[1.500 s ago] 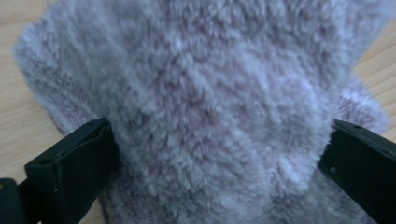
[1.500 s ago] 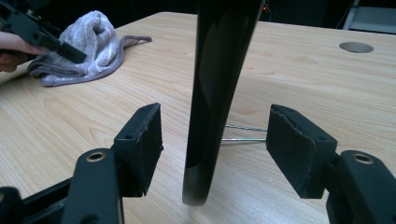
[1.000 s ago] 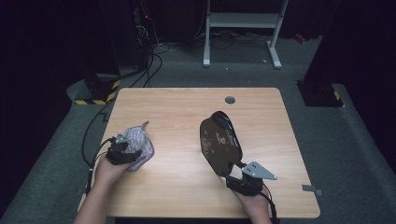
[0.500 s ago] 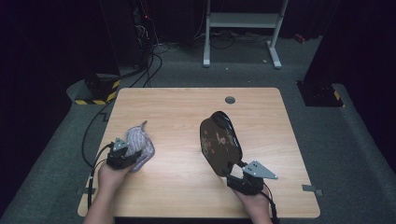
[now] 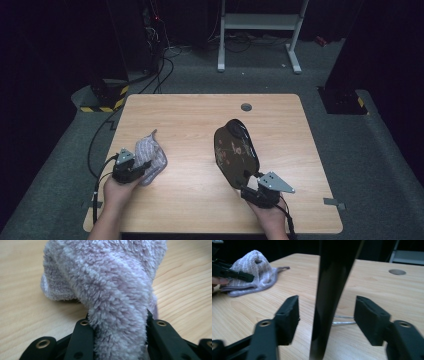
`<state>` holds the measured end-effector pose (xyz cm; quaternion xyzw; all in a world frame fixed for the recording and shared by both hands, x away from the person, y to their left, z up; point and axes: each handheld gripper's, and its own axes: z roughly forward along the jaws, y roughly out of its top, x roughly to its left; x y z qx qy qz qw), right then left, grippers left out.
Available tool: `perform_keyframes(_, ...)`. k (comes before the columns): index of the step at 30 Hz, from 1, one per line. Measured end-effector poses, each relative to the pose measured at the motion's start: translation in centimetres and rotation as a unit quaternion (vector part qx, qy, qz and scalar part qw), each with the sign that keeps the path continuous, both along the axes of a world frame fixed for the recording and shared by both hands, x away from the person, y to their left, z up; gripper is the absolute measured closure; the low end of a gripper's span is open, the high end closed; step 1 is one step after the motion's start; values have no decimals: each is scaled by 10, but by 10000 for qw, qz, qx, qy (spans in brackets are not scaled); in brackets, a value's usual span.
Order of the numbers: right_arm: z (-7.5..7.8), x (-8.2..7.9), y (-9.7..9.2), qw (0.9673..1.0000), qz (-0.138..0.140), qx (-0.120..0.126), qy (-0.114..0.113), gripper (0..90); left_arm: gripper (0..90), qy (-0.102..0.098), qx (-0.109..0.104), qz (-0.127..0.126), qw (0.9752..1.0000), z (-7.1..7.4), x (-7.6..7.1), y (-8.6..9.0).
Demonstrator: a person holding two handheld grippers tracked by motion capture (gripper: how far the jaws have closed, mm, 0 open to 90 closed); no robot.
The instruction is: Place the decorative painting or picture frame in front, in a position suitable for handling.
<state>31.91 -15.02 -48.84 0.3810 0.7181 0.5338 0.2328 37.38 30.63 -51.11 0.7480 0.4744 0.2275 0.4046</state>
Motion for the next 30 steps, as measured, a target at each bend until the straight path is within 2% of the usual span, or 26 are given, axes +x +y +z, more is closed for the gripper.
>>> perform_keyframes(3,3,1,2,10000,-4,27,-93,437,681,-95,-162,-140,9997,6,-6,-5)
perform_keyframes(6,6,3,2,9997,-64,99,-221,492,683,-123,-191,-270,9994,10,-13,-12)
perform_keyframes(11,7,11,3,9993,32,363,-103,618,681,-293,-341,-435,9980,18,-26,-22)
perform_keyframes(16,9,16,7,9990,55,436,-83,726,678,-351,-239,-537,9977,20,-35,-29)
perform_keyframes(19,10,17,9,9993,3,371,-100,794,675,-336,-146,-546,9978,17,-37,-29)
perform_keyframes(21,11,21,6,9988,44,495,-6,804,675,-323,-136,-536,9979,17,-37,-29)
perform_keyframes(24,13,22,11,9985,-20,550,0,807,675,-298,-131,-487,9983,16,-39,-24)
perform_keyframes(30,18,16,23,9982,175,544,-195,808,674,-305,-152,-407,9986,16,-40,-20)
